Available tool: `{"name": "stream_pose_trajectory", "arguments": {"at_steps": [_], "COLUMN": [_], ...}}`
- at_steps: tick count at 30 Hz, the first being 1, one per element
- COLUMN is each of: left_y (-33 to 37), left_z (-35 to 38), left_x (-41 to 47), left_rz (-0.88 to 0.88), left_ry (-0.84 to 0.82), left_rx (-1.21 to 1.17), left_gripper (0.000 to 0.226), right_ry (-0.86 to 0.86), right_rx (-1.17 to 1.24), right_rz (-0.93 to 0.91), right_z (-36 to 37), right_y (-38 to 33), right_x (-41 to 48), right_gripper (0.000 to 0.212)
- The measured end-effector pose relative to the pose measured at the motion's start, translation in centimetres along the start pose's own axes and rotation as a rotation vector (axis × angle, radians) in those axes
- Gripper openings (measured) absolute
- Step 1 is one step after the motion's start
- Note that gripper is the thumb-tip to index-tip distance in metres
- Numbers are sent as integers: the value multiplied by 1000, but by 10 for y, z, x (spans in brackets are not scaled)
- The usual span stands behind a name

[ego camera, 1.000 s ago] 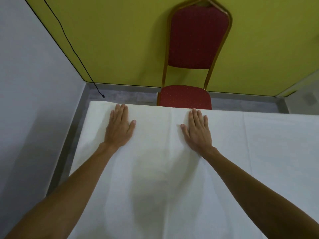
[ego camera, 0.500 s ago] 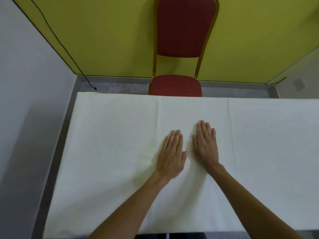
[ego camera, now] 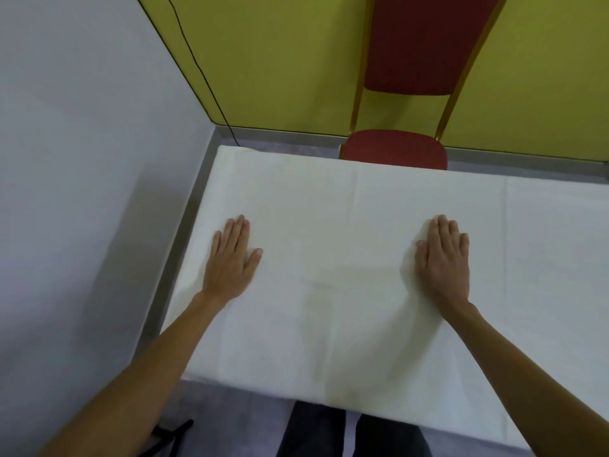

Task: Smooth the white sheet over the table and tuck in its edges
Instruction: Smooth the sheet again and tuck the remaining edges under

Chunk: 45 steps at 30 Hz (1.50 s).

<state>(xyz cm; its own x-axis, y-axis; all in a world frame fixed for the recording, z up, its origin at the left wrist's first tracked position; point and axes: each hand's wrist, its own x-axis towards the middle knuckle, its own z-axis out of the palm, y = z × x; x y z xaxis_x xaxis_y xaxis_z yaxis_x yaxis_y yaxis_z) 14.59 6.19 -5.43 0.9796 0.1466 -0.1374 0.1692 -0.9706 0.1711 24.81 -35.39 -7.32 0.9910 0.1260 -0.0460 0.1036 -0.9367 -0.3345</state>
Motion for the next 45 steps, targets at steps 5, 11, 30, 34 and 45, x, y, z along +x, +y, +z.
{"name": "stream_pose_trajectory", "arguments": {"at_steps": [5, 11, 30, 34, 45], "left_y": [57, 251, 25, 43, 304], "left_z": [1, 37, 12, 16, 79], "left_x": [-3, -52, -79, -92, -170], "left_rz": [13, 375, 8, -77, 369], "left_ry": [42, 7, -10, 18, -69], "left_rx": [-175, -379, -20, -110, -96], "left_gripper": [77, 64, 82, 87, 65], "right_ry": [11, 49, 12, -6, -79], "right_rx": [107, 160, -15, -7, -41], "right_rz": [-9, -22, -172, -173, -184], "right_z": [-8, -18, -7, -8, -13], "right_y": [-3, 3, 45, 44, 44], "right_x": [-6, -59, -105, -107, -108], "right_gripper": [65, 60, 58, 59, 64]}}
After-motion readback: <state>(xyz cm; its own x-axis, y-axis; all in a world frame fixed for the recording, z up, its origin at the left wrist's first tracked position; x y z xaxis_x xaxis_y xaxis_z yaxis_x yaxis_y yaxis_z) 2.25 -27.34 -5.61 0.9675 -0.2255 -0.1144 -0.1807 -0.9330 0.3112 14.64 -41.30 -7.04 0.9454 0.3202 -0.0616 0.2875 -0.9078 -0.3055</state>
